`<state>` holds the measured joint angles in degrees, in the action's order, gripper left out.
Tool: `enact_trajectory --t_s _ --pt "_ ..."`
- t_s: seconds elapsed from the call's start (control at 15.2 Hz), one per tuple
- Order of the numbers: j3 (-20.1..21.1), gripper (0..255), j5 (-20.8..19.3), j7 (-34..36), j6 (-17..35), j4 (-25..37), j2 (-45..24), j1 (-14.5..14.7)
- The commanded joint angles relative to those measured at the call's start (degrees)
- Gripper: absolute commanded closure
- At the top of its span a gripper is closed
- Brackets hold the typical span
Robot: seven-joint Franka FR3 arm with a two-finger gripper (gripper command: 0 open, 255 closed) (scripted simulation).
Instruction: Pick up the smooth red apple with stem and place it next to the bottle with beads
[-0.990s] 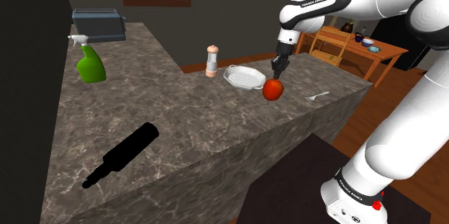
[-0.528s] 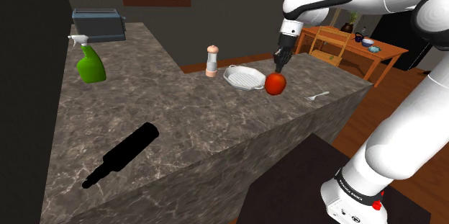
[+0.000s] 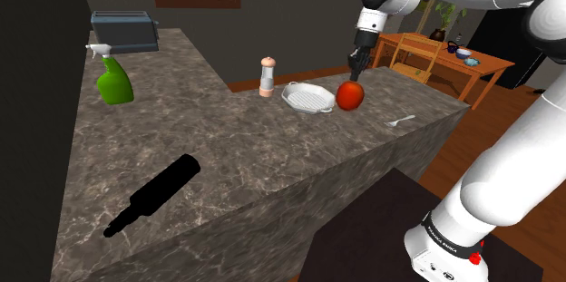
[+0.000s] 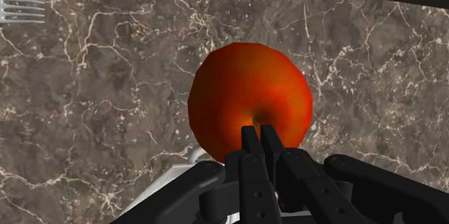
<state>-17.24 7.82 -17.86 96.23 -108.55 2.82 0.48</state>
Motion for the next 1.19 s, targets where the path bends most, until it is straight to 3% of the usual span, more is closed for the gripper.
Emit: enact_trajectory --t_s 0.0,0.79,1.12 --pt "-0.01 255 -0.04 0.19 -1.48 1.42 0.06 -0.01" --pt "-0.13 255 0.05 1.23 -10.57 11.02 -0.41 -0.08" --pt "3.76 255 0.53 8.33 -8.68 6.84 3.07 3.23"
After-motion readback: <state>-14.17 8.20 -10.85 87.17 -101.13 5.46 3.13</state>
